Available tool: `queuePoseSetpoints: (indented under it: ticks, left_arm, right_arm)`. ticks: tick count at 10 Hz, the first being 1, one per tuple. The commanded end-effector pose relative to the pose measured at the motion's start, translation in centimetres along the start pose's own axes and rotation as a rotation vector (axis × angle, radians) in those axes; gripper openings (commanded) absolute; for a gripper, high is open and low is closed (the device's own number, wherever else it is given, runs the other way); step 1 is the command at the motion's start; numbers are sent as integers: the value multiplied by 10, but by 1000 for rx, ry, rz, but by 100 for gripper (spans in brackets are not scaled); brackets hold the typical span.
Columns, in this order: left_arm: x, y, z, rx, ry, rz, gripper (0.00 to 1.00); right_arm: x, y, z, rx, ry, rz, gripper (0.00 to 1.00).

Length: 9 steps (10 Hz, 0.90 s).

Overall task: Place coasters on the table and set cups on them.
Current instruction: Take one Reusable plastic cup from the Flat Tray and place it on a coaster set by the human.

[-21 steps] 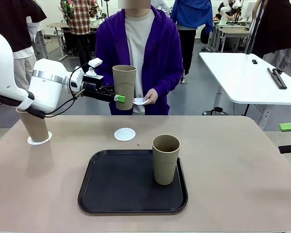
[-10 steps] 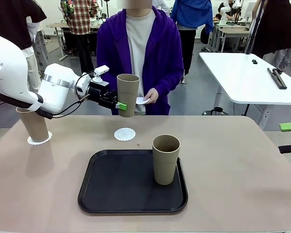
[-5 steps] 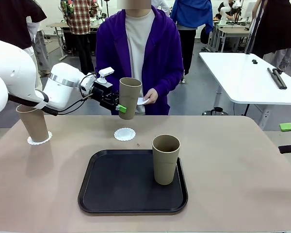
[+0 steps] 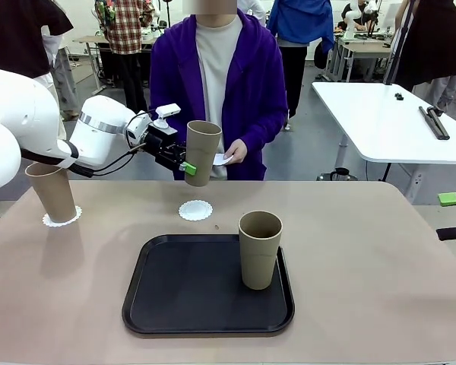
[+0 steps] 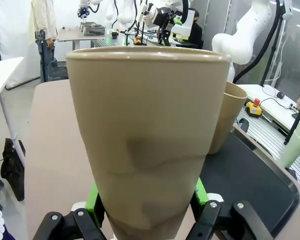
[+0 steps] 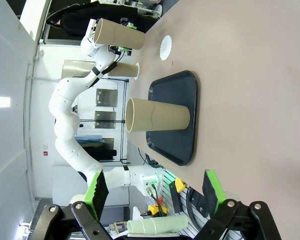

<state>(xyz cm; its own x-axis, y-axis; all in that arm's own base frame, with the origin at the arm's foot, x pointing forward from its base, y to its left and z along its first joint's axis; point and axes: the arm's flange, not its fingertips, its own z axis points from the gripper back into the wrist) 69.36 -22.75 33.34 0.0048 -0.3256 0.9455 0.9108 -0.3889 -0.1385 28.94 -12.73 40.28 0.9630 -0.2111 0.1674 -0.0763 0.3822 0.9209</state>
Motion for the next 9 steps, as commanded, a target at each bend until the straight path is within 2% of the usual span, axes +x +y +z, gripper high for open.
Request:
queuePoseSetpoints:
  ticks: [1,5,9]
  left_arm:
    - [3,-4,0,8,6,-16,82]
    - [-14,18,6,-4,-5,27,82]
    - [-43,33,2,-111,-51,-12,82]
  right_arm:
    - [1,1,0,11,-2,8,100]
    - [1,1,0,11,-2,8,100]
    - [1,1,0,11,-2,8,100]
